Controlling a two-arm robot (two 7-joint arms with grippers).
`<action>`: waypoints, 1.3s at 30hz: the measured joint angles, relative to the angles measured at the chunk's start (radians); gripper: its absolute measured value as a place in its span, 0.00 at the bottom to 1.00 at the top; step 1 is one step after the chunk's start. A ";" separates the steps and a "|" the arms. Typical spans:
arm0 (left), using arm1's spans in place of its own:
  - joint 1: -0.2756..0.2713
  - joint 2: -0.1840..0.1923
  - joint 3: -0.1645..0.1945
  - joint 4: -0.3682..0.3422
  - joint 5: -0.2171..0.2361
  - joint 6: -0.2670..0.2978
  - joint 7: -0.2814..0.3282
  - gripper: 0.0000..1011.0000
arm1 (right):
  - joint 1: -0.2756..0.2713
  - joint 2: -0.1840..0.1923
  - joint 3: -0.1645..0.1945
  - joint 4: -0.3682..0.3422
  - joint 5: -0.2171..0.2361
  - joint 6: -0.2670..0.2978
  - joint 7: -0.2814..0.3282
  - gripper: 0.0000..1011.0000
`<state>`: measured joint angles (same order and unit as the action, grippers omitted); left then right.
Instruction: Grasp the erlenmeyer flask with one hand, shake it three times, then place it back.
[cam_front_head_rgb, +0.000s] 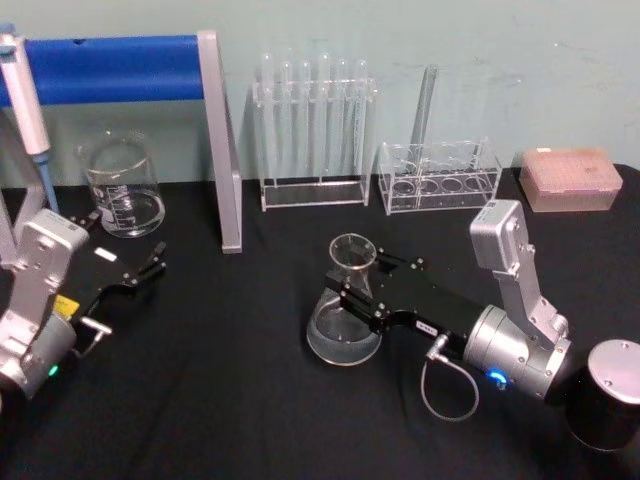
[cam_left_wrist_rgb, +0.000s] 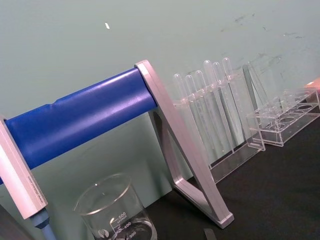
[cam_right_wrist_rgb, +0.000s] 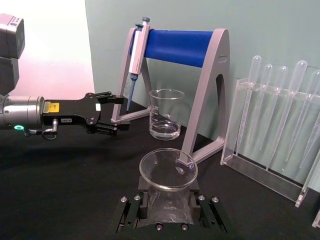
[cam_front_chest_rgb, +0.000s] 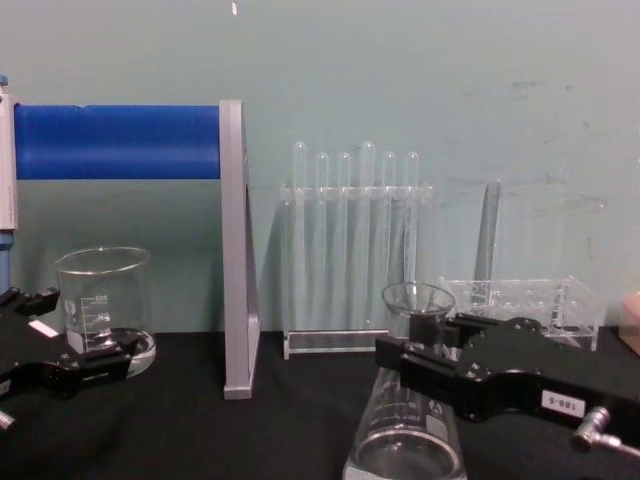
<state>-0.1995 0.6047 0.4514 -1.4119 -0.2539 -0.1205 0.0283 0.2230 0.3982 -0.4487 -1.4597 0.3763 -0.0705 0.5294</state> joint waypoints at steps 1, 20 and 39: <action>0.000 0.000 0.000 0.000 0.000 0.000 0.000 0.99 | 0.002 -0.001 -0.001 0.005 0.001 -0.002 0.002 0.45; 0.000 0.000 0.000 0.000 0.000 0.000 0.000 0.99 | 0.016 0.001 -0.013 0.033 0.006 -0.008 0.013 0.45; 0.000 0.000 0.000 0.000 0.000 0.000 0.000 0.99 | 0.024 0.004 -0.022 0.053 0.003 -0.010 0.020 0.45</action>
<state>-0.1995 0.6047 0.4514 -1.4120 -0.2539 -0.1205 0.0283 0.2466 0.4021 -0.4709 -1.4068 0.3794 -0.0802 0.5496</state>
